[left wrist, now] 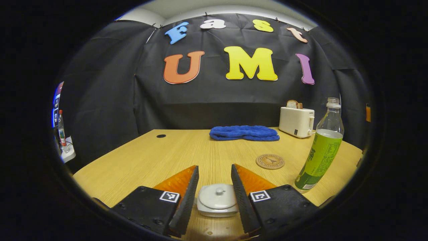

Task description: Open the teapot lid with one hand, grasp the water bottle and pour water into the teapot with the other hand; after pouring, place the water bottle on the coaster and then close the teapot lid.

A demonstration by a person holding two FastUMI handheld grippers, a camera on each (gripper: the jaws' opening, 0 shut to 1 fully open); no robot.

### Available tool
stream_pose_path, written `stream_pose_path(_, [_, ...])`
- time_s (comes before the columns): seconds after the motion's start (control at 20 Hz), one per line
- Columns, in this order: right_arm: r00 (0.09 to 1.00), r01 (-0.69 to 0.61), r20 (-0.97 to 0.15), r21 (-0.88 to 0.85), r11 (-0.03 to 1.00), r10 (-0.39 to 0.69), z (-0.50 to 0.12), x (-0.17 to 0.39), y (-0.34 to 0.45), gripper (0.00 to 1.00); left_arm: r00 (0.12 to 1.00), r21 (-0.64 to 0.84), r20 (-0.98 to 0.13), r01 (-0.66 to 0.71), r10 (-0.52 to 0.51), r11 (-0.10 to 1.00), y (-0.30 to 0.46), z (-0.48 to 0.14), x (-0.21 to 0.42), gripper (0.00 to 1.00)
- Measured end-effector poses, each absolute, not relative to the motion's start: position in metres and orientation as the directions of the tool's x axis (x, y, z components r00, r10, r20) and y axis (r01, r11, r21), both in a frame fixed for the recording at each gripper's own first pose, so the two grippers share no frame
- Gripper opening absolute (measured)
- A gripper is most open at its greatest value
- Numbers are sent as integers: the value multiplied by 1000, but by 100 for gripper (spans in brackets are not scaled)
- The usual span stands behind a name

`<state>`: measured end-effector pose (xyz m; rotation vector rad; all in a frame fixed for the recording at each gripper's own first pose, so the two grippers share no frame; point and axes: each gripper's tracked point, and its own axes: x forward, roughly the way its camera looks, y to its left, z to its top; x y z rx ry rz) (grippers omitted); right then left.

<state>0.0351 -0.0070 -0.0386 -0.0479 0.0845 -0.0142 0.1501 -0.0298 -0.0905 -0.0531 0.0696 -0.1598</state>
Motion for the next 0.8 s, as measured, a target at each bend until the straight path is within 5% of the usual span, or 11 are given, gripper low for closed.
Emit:
stream_pose_path(0.35, [996,15,-86,-50,999,-19,-39,36,-8,96,984,-69,-46,169,-172,983,-34,-84,151,12])
stream_pose_path(0.8, [992,10,-123,-67,998,-19,-50,39,-6,96,987,-40,31,159,-158,986,-20,-34,123,7])
